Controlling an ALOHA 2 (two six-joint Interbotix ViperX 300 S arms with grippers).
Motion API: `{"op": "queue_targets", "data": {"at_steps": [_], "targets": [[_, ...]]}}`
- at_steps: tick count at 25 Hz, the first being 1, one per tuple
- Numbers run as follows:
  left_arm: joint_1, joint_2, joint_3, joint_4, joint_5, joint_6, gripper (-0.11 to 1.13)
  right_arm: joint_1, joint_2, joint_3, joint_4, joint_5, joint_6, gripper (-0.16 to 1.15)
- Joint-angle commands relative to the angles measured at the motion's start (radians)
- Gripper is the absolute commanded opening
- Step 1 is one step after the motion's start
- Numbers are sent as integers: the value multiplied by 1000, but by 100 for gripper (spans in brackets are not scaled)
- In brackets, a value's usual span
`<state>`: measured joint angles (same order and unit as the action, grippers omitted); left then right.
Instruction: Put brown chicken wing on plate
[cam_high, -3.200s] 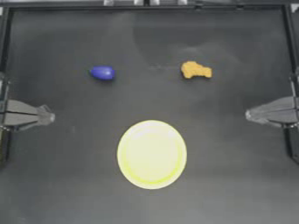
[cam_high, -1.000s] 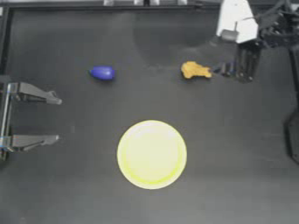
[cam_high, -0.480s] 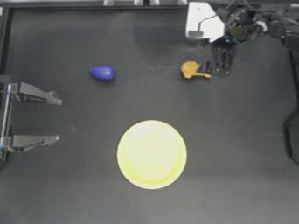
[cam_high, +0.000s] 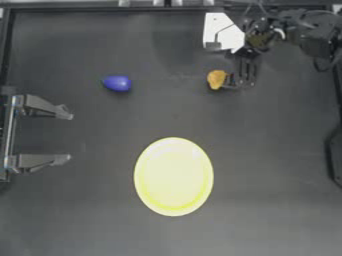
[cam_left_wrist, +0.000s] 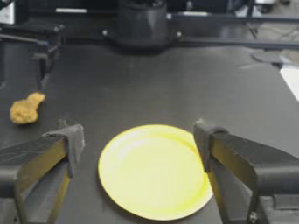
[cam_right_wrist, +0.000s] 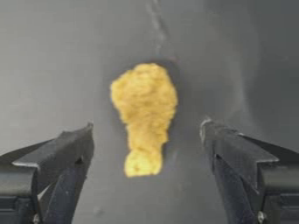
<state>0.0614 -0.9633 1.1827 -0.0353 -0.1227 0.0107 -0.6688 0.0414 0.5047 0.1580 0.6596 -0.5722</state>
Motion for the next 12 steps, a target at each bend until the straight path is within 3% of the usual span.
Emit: {"op": "queue_targets", "data": {"at_steps": [1,7,12], "targets": [[6,32,-29,0,-5,-2,103,-6,6,-29,5,-8,-12,100],[12,46,-34,-2,-5,-2,103,-12,61,-57,11,-14,-21,100],[29,46,-32,0,-5,0,103,-11,100,-61,58,-9,-57,100]]}}
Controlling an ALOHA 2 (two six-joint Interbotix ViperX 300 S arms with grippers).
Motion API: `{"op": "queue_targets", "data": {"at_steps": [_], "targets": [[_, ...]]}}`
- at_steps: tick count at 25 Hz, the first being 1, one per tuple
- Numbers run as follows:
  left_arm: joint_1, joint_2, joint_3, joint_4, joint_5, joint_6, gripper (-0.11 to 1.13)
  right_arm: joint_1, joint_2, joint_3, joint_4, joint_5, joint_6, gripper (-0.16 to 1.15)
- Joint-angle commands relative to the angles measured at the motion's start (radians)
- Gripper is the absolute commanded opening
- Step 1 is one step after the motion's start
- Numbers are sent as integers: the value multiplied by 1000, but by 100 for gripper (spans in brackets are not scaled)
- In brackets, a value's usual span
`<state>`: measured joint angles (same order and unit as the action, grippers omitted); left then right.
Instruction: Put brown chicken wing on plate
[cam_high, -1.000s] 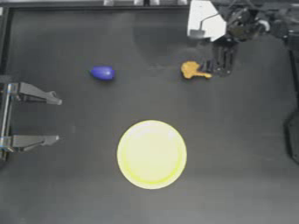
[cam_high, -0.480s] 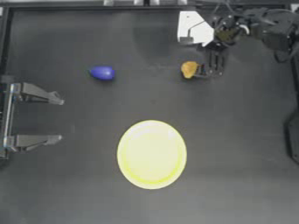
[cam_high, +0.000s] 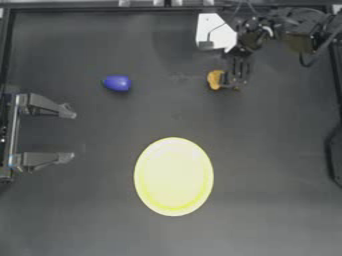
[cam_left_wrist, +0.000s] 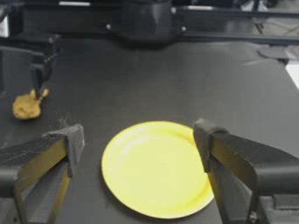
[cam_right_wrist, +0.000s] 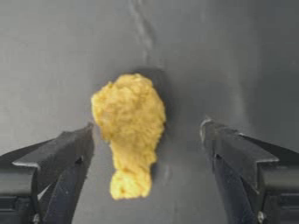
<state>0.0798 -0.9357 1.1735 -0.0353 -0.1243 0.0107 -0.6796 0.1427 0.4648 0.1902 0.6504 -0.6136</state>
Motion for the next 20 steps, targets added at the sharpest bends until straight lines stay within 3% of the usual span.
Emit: {"op": "queue_targets", "data": {"at_steps": [1,6,13,16,20], "targets": [[14,18,-23,0,-3,0,103,-2,3,-21,40,0,-25,100],[17,18,-20,0,-3,0,103,-2,34,-26,80,-3,-61,100],[17,18,-18,-2,-2,0,103,-2,40,-28,78,-2,-64,95],[18,18,-18,-2,-2,-2,103,0,41,-28,75,3,-63,79],[18,18,-17,-2,3,-2,103,-2,40,-28,78,12,-63,42]]}}
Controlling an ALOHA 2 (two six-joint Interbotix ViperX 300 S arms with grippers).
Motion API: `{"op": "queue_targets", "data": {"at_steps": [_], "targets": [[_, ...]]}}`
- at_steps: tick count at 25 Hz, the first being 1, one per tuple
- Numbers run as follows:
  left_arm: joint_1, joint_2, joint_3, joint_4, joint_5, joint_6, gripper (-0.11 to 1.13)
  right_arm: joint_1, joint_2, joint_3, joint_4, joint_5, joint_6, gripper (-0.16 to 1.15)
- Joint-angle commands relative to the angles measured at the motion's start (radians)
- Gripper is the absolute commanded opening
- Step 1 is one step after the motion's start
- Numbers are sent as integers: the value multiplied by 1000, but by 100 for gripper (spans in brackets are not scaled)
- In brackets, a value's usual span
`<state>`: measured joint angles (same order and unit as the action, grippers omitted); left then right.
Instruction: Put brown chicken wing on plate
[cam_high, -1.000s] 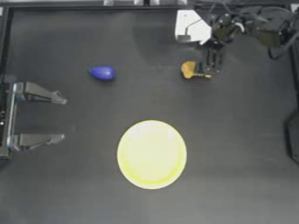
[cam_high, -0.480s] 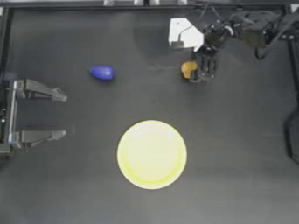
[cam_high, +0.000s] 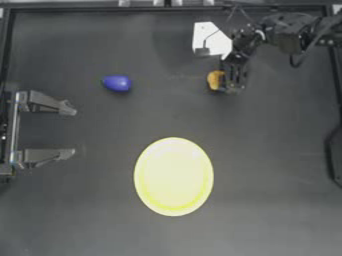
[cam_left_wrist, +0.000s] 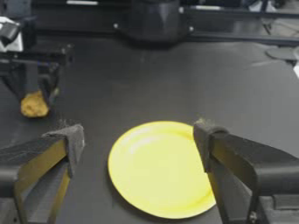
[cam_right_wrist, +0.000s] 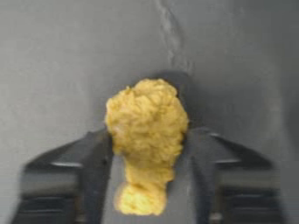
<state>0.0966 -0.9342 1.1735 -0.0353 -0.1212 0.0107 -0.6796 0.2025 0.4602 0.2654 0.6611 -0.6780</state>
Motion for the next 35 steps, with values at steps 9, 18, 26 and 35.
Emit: {"op": "queue_targets", "data": {"at_steps": [9,18,26,35], "targets": [[2,17,-17,-8,12,-3,103,15,-107,-52,40,66,2,35],[0,17,-14,-12,21,-3,103,166,-218,-110,84,141,35,35],[2,17,-14,-15,21,-3,103,324,-227,-181,67,209,167,35],[2,9,-14,-12,21,-3,103,497,-192,-227,-46,209,353,35]]}}
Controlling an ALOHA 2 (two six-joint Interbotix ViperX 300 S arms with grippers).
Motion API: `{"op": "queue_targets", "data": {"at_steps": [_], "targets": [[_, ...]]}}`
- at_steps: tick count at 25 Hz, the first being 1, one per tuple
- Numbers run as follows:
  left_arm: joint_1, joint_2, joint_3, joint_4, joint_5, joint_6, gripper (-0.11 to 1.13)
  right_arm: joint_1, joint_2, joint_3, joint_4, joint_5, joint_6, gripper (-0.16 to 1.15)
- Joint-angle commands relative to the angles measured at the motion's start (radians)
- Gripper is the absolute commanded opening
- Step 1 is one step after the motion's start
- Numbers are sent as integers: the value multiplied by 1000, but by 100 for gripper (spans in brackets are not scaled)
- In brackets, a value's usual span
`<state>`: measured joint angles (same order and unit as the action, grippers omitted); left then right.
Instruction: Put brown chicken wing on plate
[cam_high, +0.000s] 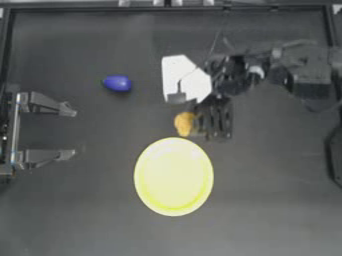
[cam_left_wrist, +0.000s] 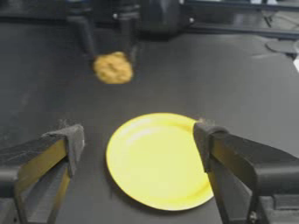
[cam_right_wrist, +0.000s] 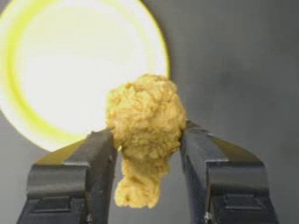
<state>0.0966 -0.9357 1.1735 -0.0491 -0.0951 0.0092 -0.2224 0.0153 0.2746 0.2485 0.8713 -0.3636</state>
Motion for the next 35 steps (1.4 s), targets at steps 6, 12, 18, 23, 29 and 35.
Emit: {"op": "queue_targets", "data": {"at_steps": [6,12,18,23,29,35], "targets": [[2,11,-14,-2,-5,-2,103,110,75,-64,-41,-25,84,35],[2,9,-14,-3,-5,-2,103,144,160,-94,-38,-57,97,35],[2,11,-14,-3,-5,0,103,152,224,-98,-38,-92,106,35],[2,9,-14,-3,-5,0,103,153,253,-104,-38,-115,106,35],[0,9,-12,-3,-5,0,103,158,282,-117,-38,-115,106,35],[2,8,-6,-3,-5,0,103,163,298,-123,-35,-112,109,35]]}}
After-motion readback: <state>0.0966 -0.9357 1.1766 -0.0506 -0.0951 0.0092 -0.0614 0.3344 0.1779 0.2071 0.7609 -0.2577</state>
